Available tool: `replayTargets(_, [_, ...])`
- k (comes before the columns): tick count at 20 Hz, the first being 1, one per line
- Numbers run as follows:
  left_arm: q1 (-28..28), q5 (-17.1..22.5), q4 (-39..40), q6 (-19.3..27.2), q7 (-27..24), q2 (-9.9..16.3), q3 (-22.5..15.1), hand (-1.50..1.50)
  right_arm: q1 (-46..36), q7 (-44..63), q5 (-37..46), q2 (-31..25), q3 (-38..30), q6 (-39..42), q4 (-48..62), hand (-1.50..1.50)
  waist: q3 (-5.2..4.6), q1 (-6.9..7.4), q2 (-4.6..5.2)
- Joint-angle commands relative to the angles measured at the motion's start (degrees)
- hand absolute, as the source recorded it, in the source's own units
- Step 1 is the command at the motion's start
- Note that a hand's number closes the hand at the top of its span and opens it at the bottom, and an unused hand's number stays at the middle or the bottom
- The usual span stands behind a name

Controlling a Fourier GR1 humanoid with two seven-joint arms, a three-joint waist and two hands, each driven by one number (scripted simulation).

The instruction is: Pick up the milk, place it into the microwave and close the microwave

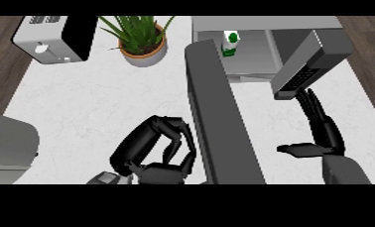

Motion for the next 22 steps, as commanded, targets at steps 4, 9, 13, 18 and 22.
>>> replayTargets(4, [-8.96, -3.56, 19.40, 9.59, -5.07, 0.00, -9.94, 1.50, 9.92, -4.49, -2.65, -3.31, 1.22, 7.45, -10.62, -1.50, -0.01, -0.92, 0.33])
replayTargets(9, [-12.61, -2.35, 32.93, 15.65, -15.58, 0.01, -12.39, 1.50, 11.33, 0.74, -5.03, -6.98, 2.59, 10.43, -20.45, -1.50, -0.11, -1.02, 0.42])
replayTargets(13, [-16.33, 2.45, 38.09, 26.31, -20.34, 0.01, -17.28, 1.50, 13.87, 2.91, -8.72, -5.29, 4.46, 12.43, -27.49, -1.50, -0.20, -2.71, 0.56])
replayTargets(18, [-20.65, 11.75, 42.60, 32.78, -23.75, 0.01, -22.65, 1.50, 15.44, 6.19, -12.93, -7.42, 5.47, 15.14, -33.63, -1.50, -0.22, -3.98, 0.93])
replayTargets(22, [-22.25, 17.73, 45.57, 35.13, -24.38, 0.01, -26.31, 1.50, 16.88, 10.19, -15.99, -8.00, 6.78, 15.71, -40.14, -1.50, -0.29, -5.49, 1.07])
